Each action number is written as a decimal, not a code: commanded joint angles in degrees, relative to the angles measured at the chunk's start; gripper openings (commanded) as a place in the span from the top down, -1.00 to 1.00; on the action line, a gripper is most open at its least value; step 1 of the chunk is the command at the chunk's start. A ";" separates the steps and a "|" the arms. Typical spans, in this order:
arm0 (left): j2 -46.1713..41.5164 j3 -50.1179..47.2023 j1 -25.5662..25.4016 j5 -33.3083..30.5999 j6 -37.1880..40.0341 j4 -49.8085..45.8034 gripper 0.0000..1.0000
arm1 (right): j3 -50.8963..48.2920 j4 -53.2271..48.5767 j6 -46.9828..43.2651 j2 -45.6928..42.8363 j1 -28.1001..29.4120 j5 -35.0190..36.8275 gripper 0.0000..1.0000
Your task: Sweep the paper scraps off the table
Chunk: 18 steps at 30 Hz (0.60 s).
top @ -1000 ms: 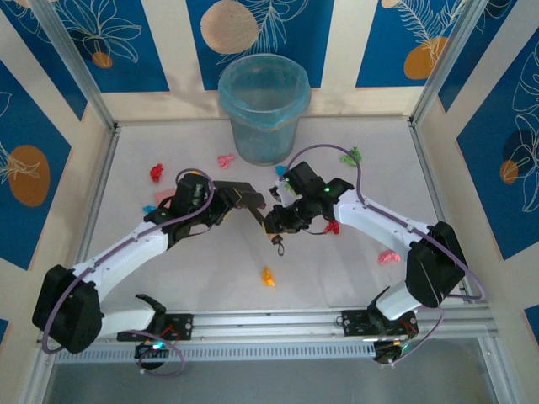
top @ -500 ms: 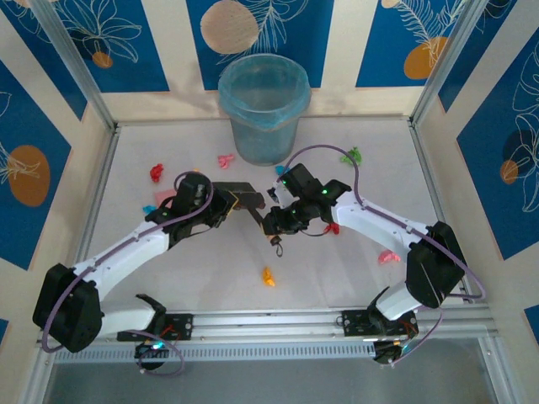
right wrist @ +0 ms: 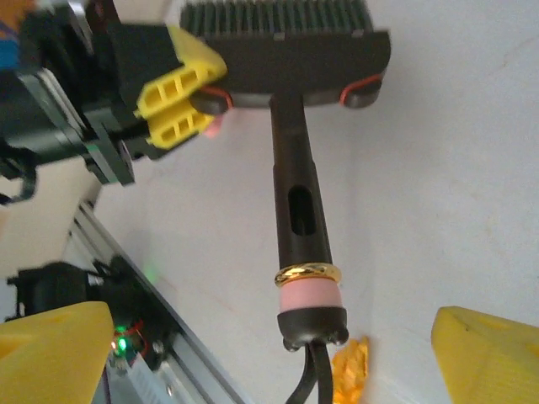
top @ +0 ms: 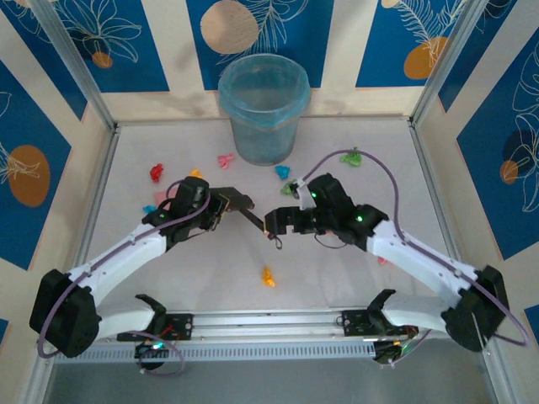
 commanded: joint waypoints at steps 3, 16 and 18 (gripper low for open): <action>-1.93 2.54 -0.18 -3.07 -6.41 -2.80 1.00 | -13.84 24.97 -0.48 -5.97 7.35 15.13 -0.99; -1.50 3.66 -0.35 -3.53 -10.34 -2.71 1.00 | -9.40 23.18 5.39 5.31 9.30 17.12 -0.85; -1.45 3.78 -0.28 -3.50 -10.55 -3.02 1.00 | -6.91 21.88 5.15 7.48 8.91 14.50 -0.73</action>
